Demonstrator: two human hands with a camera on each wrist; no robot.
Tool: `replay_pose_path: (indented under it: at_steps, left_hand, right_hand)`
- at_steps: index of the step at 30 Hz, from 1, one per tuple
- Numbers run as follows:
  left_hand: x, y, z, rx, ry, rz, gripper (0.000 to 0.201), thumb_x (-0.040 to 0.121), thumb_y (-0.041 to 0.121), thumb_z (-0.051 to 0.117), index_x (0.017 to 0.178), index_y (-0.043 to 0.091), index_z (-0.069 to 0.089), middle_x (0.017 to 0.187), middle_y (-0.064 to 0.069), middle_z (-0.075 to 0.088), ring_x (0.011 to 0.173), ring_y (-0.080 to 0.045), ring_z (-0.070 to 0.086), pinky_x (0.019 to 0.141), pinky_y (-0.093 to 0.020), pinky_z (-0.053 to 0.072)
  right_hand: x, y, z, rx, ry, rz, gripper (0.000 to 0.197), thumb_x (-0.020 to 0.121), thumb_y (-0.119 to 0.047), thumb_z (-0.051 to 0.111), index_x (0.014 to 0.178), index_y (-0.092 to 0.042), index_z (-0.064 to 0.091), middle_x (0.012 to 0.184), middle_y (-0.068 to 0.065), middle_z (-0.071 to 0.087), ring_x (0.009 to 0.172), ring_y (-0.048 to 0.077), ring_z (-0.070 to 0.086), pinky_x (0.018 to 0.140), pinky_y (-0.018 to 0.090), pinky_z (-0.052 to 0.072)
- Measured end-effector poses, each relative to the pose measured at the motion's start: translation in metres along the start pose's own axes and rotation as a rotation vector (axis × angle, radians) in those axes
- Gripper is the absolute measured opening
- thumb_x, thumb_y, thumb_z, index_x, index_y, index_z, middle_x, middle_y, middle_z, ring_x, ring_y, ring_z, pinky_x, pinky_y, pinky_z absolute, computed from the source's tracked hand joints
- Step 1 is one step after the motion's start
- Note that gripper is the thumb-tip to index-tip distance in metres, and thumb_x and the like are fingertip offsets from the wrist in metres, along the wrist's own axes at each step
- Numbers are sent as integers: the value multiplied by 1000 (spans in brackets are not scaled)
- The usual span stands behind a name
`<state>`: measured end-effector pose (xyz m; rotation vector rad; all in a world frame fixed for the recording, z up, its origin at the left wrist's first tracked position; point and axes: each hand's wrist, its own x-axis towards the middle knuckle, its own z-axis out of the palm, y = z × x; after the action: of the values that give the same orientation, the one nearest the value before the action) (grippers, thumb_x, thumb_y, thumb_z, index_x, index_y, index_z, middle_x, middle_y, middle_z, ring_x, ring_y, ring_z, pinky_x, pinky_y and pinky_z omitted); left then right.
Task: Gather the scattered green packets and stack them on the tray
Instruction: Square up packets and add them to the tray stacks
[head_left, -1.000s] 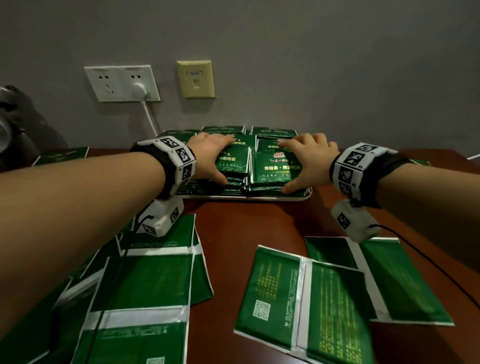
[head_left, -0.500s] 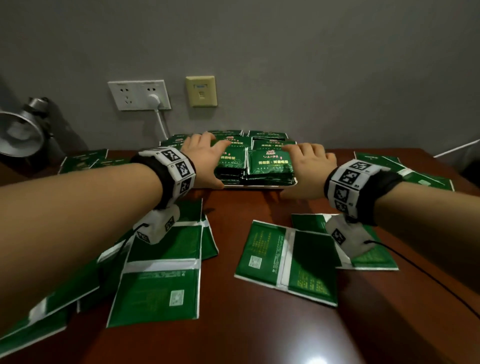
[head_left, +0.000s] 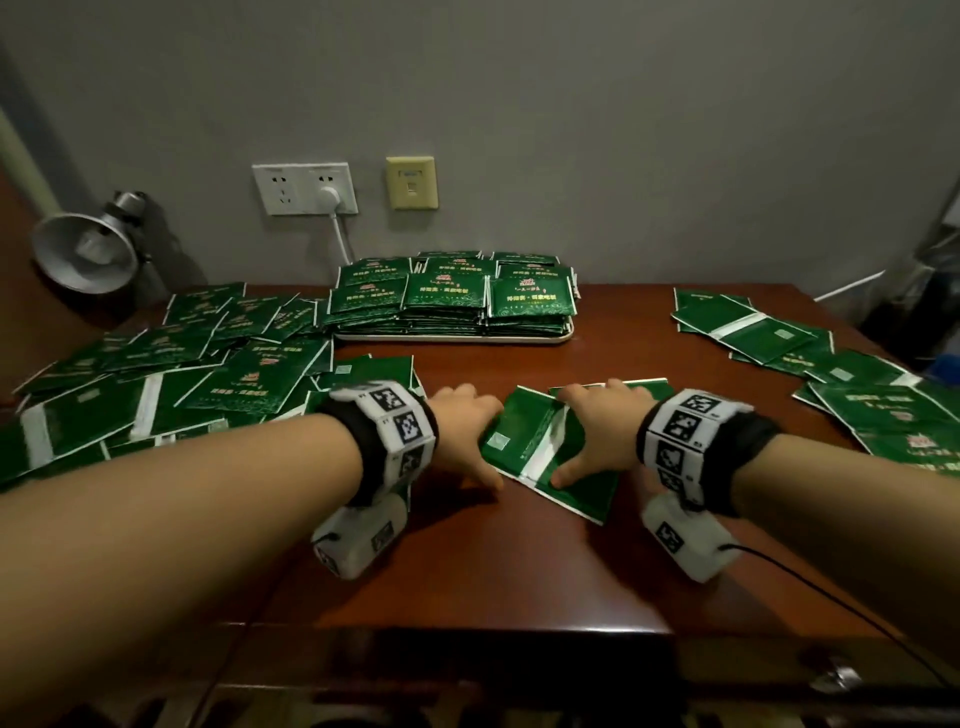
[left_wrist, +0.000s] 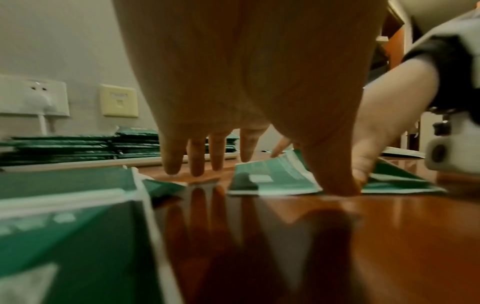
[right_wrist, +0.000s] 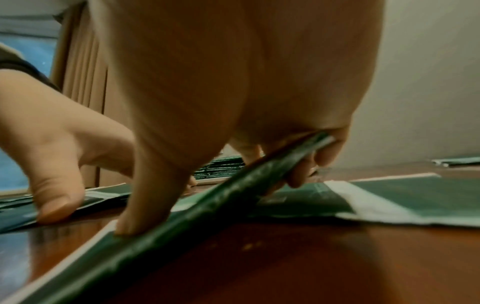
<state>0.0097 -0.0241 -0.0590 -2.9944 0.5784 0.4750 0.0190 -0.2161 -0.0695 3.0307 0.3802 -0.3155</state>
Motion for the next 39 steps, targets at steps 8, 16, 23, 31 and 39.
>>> replay_pose_path:
  at_steps: [8, 16, 23, 31, 39]
  left_hand:
    - [-14, 48, 27, 104, 26, 85, 98, 62, 79, 64, 137, 22, 36, 127, -8, 37, 117, -32, 37, 95, -52, 43]
    - [-19, 49, 18, 228, 42, 166, 27, 83, 25, 58, 105, 14, 47, 99, -9, 57, 90, -30, 60, 78, -44, 56]
    - [-26, 43, 10, 217, 100, 120, 14, 86, 19, 52, 97, 18, 43, 84, -3, 51, 82, -28, 57, 65, -35, 48]
    - [-22, 23, -8, -43, 251, -16, 27, 86, 21, 45, 113, 21, 47, 99, -5, 64, 87, -28, 60, 68, -33, 45]
    - [-8, 4, -10, -49, 342, -47, 18, 92, 19, 38, 108, 18, 47, 92, -4, 62, 79, -24, 59, 68, -36, 51]
  right_hand:
    - [-12, 5, -10, 135, 98, 56, 49, 87, -34, 61, 127, -12, 44, 114, 10, 64, 100, 28, 63, 80, 35, 54]
    - [-29, 26, -10, -209, -156, -27, 62, 80, -20, 63, 136, -14, 39, 79, -2, 49, 75, 20, 54, 48, 24, 39]
    - [-14, 10, 6, 7, 39, 14, 70, 71, -75, 55, 104, -14, 45, 90, 0, 60, 85, 23, 58, 71, 31, 48]
    - [-26, -23, -4, -271, -54, -122, 54, 77, -27, 67, 121, -11, 40, 82, 3, 54, 83, 29, 63, 71, 36, 55]
    - [-34, -19, -12, -327, -29, -143, 63, 78, -24, 69, 131, -14, 36, 72, -1, 48, 62, 20, 50, 49, 29, 40]
